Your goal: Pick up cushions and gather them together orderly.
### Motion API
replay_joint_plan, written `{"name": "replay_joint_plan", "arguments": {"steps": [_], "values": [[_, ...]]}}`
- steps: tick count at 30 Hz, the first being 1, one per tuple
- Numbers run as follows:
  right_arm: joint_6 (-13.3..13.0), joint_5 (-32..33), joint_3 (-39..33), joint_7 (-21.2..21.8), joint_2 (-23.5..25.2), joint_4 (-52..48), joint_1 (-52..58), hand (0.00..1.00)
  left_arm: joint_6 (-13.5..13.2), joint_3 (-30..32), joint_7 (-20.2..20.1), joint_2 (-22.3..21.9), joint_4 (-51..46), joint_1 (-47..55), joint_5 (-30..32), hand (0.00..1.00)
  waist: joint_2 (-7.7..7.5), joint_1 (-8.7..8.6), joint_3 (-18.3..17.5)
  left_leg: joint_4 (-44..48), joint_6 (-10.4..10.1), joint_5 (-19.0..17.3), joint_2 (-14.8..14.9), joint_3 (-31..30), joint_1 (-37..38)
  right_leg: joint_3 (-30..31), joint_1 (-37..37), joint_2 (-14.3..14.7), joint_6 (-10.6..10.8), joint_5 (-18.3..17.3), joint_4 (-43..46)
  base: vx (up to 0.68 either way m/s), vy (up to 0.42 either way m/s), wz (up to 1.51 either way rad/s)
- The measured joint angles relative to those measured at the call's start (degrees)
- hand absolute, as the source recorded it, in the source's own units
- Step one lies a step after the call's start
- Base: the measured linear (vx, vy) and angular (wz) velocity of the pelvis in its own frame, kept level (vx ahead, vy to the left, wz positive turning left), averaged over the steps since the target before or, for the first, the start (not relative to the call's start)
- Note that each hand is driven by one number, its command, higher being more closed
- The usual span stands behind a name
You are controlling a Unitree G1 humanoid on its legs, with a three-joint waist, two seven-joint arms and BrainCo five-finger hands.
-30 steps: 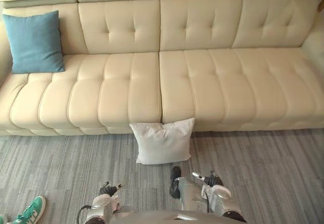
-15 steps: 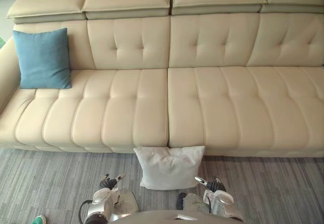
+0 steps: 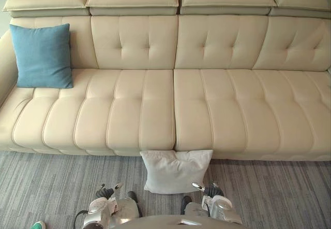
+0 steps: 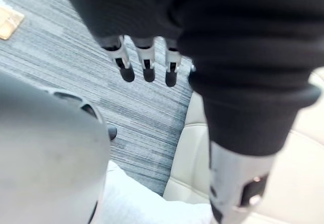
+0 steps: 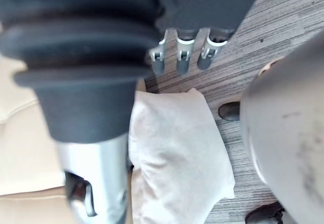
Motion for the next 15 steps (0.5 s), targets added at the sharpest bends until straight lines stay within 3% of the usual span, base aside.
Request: {"name": "replay_joint_plan", "arguments": {"steps": [5,8,11,13,15], "values": [[0.1,0.0,2.2,-0.1,-0.7,2.0,-0.2,0.0,0.0,-1.0,0.0,0.9,0.4,0.0,0.0,0.0,-1.07,0.4,-0.7,-2.1,0.0,0.5,-0.8,1.0,1.0,2.8,-0.4,0.2,-0.1,2.0,-2.6,-0.03,0.018,-0.27],[0.1,-0.1,3.9,-0.8,-0.8,1.7,-2.3,0.0,0.0,-1.6,1.0,1.5,0.1,-1.1,-0.4,0.0,-1.45,0.36,0.0,-0.1,0.3,-0.3,-0.6,3.1,-2.0,5.2,-4.4,0.2,-0.5,3.0,-2.2,-0.06,0.035,-0.36],[0.1,-0.1,4.1,-1.3,-1.2,-1.1,-3.9,0.0,-0.1,-2.4,2.4,1.3,-1.9,-3.4,-2.0,0.0,-0.51,-0.09,2.8,5.8,0.9,-2.7,0.9,3.3,-6.9,5.9,-8.2,0.3,0.0,4.1,-0.1,-0.11,0.034,-0.2],[0.0,-0.5,4.9,-2.7,-1.9,-5.1,-6.7,0.0,-0.6,-3.3,4.1,0.7,-4.8,-5.1,-4.7,0.0,0.59,-0.03,5.0,13.2,1.3,-6.0,3.4,4.2,-13.8,7.5,-14.8,1.1,0.1,4.1,3.7,-0.19,0.065,-0.36],[0.0,-2.1,6.4,-3.3,-2.8,-7.0,-8.9,0.0,-0.9,-3.4,5.0,0.8,-6.7,-6.5,-6.0,0.0,0.63,-0.07,7.0,15.9,1.2,-7.5,4.6,5.1,-16.4,8.8,-17.8,1.7,0.1,4.1,5.7,-0.15,0.057,-0.44]]}}
